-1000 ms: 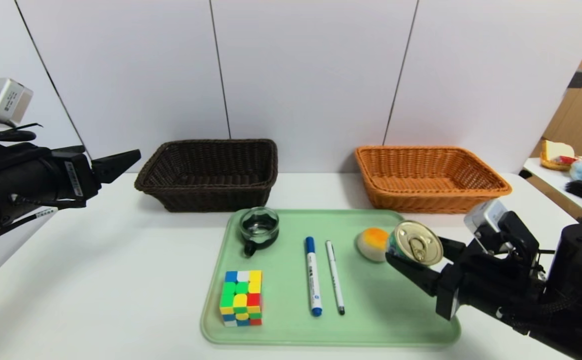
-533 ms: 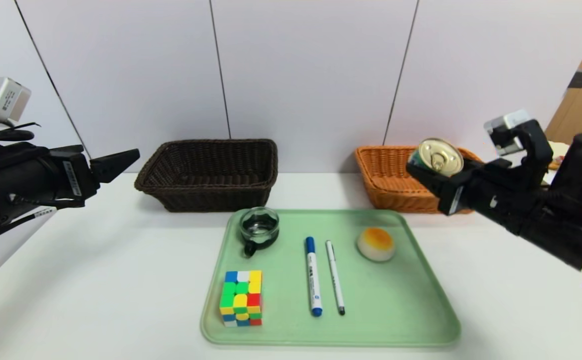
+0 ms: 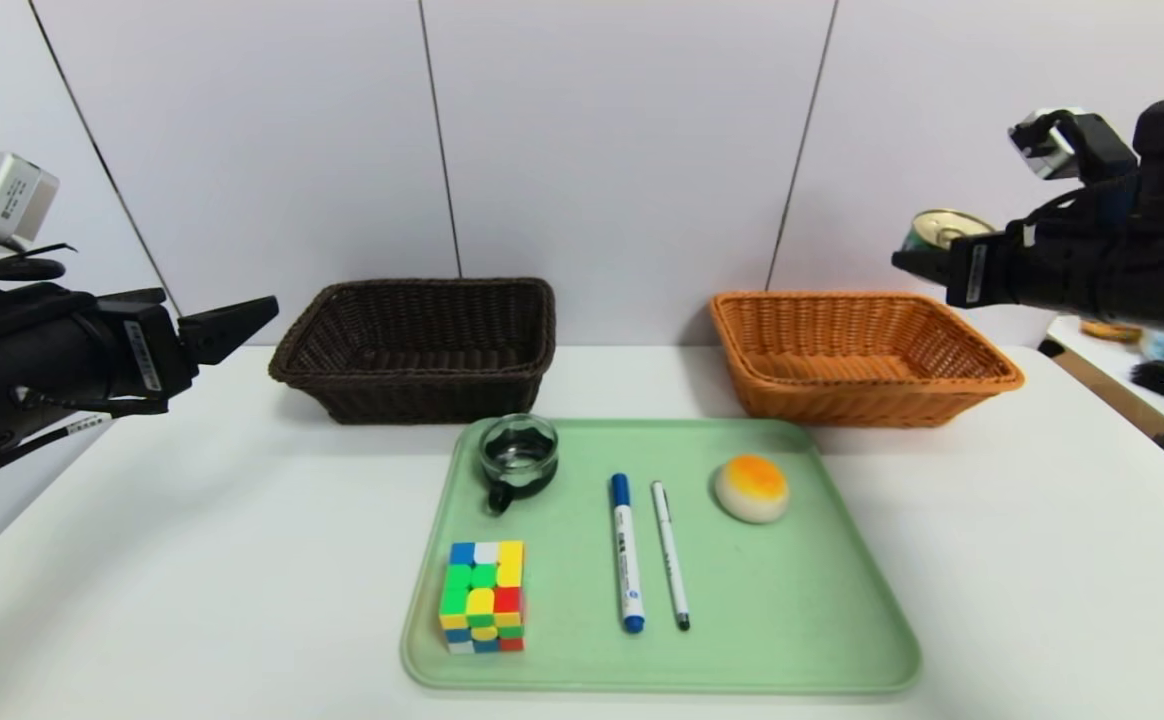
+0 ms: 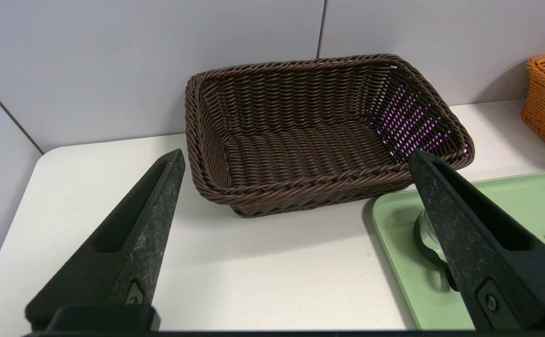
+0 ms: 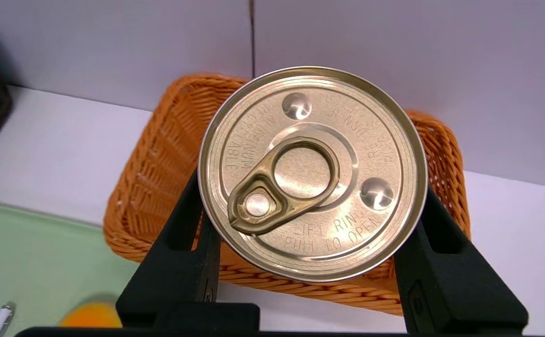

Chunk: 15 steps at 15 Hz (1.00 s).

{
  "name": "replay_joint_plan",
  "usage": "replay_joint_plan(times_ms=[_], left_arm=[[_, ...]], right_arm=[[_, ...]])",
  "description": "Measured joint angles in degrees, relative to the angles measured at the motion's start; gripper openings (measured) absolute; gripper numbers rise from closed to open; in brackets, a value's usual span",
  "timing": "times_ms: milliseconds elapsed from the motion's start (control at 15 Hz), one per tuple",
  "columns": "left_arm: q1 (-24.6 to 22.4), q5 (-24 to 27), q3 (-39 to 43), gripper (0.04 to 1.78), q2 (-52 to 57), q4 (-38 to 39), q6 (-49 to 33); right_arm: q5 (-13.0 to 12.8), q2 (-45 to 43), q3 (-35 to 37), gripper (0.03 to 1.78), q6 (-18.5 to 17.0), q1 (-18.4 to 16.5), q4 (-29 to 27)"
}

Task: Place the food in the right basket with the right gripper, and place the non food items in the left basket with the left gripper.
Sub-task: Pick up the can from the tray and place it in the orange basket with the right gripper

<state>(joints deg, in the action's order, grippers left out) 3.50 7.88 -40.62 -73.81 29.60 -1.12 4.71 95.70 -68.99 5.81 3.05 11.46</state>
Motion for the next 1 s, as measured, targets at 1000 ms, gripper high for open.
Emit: replay_joint_plan(times_ms=[1000], left_arm=[[0.00, 0.09, 0.00, 1.69, -0.17, 0.02, -0.24]], right_arm=[[-1.88, 19.19, -13.98, 0.98, -0.59, -5.57, -14.93]])
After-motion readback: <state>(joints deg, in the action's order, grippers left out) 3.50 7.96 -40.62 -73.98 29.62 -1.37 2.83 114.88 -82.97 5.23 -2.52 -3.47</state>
